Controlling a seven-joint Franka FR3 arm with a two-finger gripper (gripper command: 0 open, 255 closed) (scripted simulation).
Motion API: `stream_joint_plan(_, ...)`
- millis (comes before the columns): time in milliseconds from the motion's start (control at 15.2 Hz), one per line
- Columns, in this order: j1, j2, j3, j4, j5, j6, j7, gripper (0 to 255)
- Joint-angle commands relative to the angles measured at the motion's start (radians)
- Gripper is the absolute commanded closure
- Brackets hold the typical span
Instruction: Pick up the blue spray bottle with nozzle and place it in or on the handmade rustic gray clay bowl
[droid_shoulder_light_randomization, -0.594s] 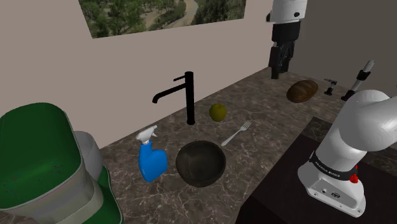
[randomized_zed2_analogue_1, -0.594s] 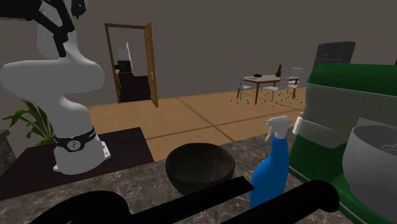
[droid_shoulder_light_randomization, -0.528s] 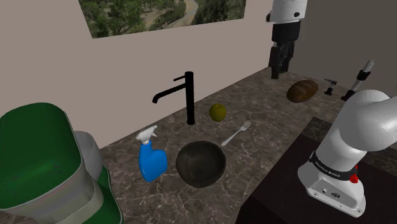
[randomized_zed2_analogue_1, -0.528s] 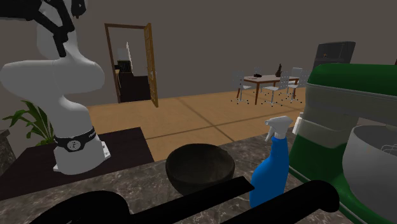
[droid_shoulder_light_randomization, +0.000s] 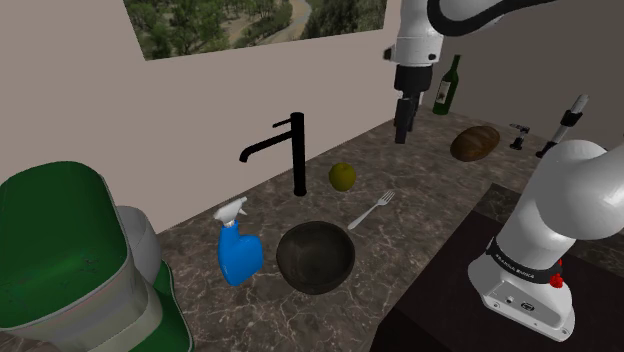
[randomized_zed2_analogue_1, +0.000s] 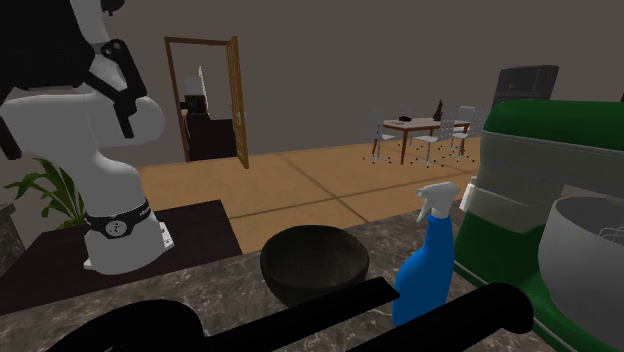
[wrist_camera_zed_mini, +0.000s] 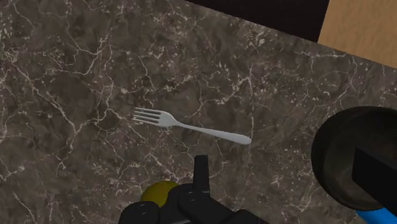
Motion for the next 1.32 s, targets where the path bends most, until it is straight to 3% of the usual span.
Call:
stream_joint_plan(0, 0.029, 0.060, -0.002, -0.006, 0.017, 0.094, -0.058, 0)
stream_joint_plan(660, 0.174, 0.346, -0.014, 0.025, 0.134, 0.458, -0.376, 0)
stream_joint_plan(1254, 0.297, 0.603, 0.011, 0.144, 0.305, 0.677, -0.708, 0)
